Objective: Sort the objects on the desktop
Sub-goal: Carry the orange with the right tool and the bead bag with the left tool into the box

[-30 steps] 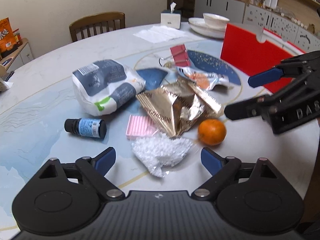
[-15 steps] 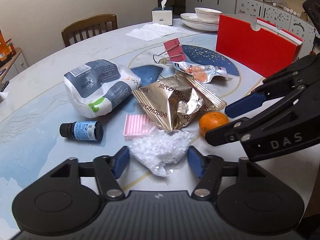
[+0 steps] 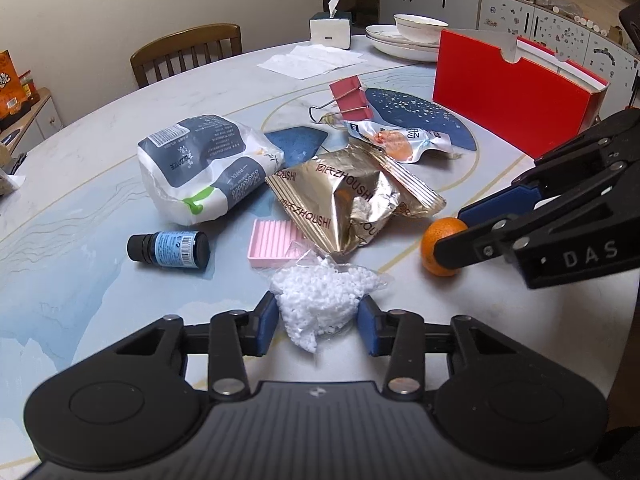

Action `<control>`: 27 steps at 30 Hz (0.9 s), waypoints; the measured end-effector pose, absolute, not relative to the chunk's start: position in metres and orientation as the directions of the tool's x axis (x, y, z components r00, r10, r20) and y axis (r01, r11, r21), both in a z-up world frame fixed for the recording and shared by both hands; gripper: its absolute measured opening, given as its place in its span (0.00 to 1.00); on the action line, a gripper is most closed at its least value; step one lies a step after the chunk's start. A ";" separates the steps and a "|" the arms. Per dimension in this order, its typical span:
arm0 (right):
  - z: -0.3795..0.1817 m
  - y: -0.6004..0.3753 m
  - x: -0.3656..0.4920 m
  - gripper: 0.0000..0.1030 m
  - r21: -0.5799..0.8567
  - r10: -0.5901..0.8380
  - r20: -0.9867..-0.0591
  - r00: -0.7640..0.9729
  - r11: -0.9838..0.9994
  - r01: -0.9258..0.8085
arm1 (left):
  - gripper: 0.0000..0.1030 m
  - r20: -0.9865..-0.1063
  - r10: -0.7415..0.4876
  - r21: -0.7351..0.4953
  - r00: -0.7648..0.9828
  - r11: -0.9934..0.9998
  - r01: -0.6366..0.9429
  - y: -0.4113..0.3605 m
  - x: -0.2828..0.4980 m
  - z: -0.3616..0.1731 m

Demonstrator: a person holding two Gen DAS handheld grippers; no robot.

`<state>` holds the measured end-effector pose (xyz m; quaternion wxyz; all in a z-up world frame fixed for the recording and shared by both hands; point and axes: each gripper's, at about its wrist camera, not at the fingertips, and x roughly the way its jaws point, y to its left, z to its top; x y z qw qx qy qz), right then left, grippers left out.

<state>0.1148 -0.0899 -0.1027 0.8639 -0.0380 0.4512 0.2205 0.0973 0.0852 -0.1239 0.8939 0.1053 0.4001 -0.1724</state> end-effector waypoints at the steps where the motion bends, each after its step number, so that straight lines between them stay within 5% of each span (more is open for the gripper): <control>1: -0.102 -0.092 0.114 0.29 0.135 0.347 -0.797 0.494 0.900 -0.415 | 0.36 -0.753 -0.222 0.049 0.620 0.920 0.388 0.085 0.097 -0.124; 27: -0.035 -0.200 0.116 0.28 0.211 0.425 -0.701 0.573 0.891 -0.402 | 0.34 -0.695 -0.263 -0.021 0.669 0.938 0.347 0.013 0.089 -0.049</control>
